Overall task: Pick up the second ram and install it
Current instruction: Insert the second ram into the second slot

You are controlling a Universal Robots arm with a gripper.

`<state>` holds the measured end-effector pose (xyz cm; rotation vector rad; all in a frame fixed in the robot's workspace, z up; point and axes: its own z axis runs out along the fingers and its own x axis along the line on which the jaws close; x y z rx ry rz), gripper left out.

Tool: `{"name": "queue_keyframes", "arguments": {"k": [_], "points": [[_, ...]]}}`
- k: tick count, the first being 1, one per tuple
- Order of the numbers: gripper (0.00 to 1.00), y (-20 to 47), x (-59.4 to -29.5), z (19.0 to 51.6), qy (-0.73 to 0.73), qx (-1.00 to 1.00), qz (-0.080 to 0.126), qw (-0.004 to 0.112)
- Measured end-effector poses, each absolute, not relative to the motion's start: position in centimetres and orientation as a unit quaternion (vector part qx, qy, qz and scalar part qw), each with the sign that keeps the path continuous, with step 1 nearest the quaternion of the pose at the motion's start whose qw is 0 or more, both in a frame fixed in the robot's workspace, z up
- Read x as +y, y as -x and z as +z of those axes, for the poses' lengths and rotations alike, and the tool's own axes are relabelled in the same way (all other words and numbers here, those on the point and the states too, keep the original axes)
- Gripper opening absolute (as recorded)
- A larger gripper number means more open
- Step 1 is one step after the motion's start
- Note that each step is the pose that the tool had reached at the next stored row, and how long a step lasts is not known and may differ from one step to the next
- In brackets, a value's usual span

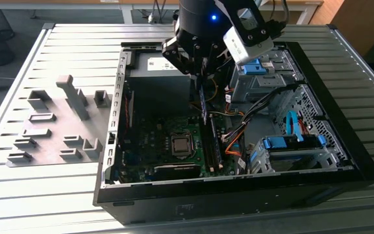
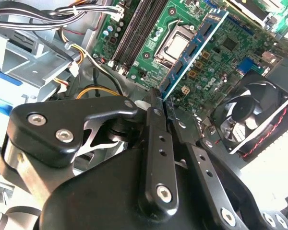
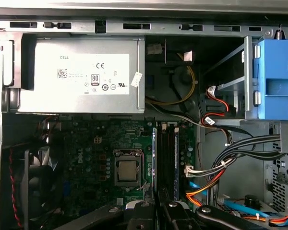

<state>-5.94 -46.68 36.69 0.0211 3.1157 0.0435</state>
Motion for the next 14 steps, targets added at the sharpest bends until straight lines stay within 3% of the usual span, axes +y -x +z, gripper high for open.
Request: {"name": "queue_keyframes", "arguments": {"k": [14], "points": [[0.14, 5.95, -46.68, 36.48, -0.007, 1.0, 0.014, 0.013]]}}
